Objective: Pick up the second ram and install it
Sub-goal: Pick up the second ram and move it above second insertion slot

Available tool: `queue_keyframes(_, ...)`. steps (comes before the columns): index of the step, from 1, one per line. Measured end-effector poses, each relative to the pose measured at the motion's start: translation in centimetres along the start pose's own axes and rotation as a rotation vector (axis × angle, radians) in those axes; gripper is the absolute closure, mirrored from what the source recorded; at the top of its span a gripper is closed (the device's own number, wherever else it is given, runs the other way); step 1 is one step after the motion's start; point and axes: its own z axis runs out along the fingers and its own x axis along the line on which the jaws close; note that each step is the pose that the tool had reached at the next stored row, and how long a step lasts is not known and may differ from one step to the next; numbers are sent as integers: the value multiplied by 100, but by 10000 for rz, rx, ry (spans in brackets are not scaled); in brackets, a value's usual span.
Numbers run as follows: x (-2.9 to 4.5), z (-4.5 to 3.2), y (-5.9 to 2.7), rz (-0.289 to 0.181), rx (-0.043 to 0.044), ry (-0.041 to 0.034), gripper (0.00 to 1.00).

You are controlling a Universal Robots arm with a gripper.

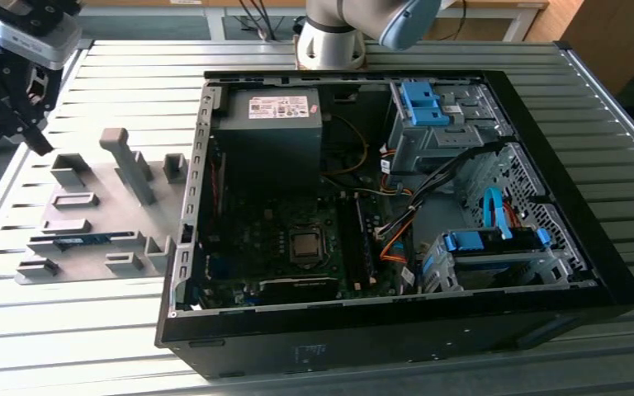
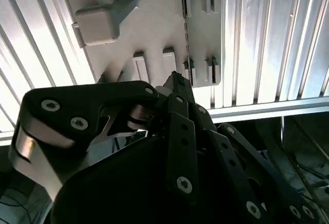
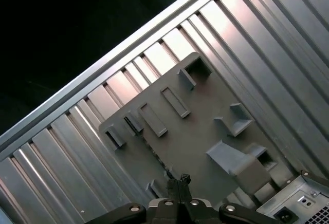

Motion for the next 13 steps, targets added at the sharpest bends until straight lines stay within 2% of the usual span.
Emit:
queue_keyframes(3,0,9,0,-526,5,20,89)
queue_keyframes(7,4,12,5,-954,10,36,89)
queue_keyframes(13,11,12,6,-1195,13,46,89)
